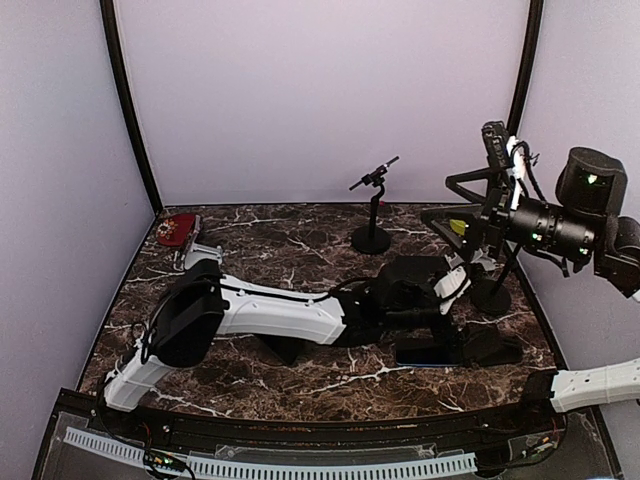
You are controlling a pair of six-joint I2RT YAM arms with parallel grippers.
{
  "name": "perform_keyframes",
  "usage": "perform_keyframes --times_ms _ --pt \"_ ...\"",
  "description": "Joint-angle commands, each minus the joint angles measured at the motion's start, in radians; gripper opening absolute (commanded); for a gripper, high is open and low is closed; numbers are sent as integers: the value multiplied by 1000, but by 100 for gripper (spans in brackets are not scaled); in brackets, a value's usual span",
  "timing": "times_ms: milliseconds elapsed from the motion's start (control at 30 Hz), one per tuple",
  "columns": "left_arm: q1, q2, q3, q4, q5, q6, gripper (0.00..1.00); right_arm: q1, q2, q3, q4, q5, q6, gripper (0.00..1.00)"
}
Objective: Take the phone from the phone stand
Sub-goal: Place the phone stand in the corner of the board, then remove the phone from the phone stand.
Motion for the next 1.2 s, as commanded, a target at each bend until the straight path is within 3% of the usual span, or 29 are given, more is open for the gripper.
perform_keyframes --times_ms 0,233,400,600,1167 --pt "49 -193 -191 -1 -39 -27 99 -9 11 30 48 -14 3 99" --pt "132 -465 -509 -11 -111 -102 99 -17 60 45 66 -41 -3 100" --pt "178 -647 -655 -104 -192 -103 99 -58 101 30 100 -100 16 99" --pt "247 -785 -717 -296 -222 -158 99 -103 153 -41 184 -193 52 99" --pt "467 -1120 -946 -471 -115 -373 99 -98 383 -148 315 -330 54 99"
